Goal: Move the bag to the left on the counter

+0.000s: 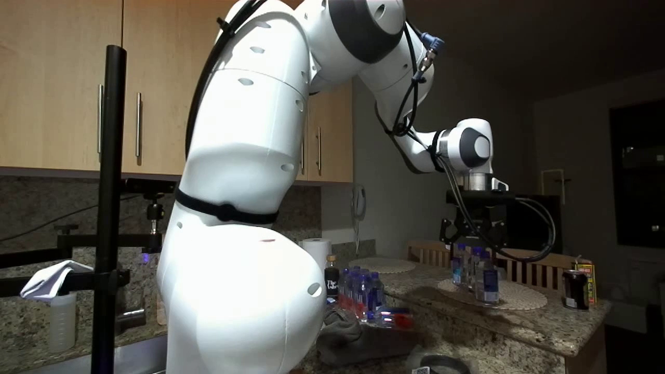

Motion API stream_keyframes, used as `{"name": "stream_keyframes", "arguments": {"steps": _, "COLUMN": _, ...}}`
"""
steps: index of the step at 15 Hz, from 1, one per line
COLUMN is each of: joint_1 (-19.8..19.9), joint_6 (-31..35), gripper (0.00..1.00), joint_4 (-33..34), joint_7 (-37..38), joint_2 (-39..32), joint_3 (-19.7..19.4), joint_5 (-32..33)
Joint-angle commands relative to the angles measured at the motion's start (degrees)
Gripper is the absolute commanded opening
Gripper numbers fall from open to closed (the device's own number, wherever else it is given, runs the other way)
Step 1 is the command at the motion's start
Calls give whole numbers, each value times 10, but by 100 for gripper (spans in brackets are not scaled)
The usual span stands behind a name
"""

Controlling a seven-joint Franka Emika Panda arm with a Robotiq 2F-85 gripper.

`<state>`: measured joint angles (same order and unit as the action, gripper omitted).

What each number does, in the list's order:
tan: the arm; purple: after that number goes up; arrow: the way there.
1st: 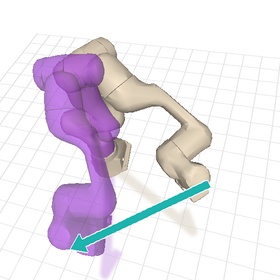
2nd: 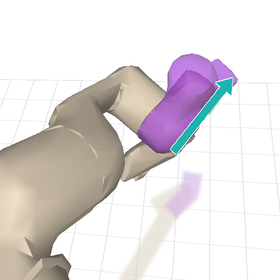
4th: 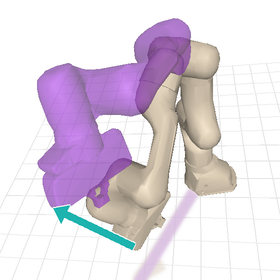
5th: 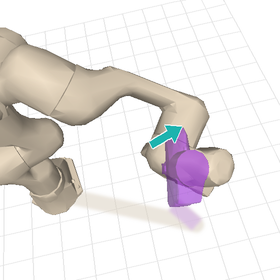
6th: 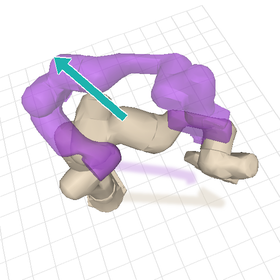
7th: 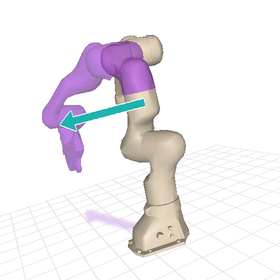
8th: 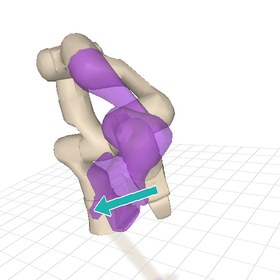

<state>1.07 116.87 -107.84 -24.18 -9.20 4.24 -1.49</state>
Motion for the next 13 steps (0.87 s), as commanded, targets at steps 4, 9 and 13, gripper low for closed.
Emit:
{"name": "stream_keyframes", "arguments": {"steps": 4, "joint_1": -6, "joint_6": -3, "gripper": 100, "joint_4": -11, "joint_7": 0, "joint_2": 10, "joint_3": -5, "joint_5": 0}}
{"name": "stream_keyframes", "arguments": {"steps": 9, "joint_1": -6, "joint_6": -3, "gripper": 100, "joint_4": -11, "joint_7": 0, "joint_2": 10, "joint_3": -5, "joint_5": 0}}
{"name": "stream_keyframes", "arguments": {"steps": 13, "joint_1": -6, "joint_6": -3, "gripper": 100, "joint_4": -11, "joint_7": 0, "joint_2": 10, "joint_3": -5, "joint_5": 0}}
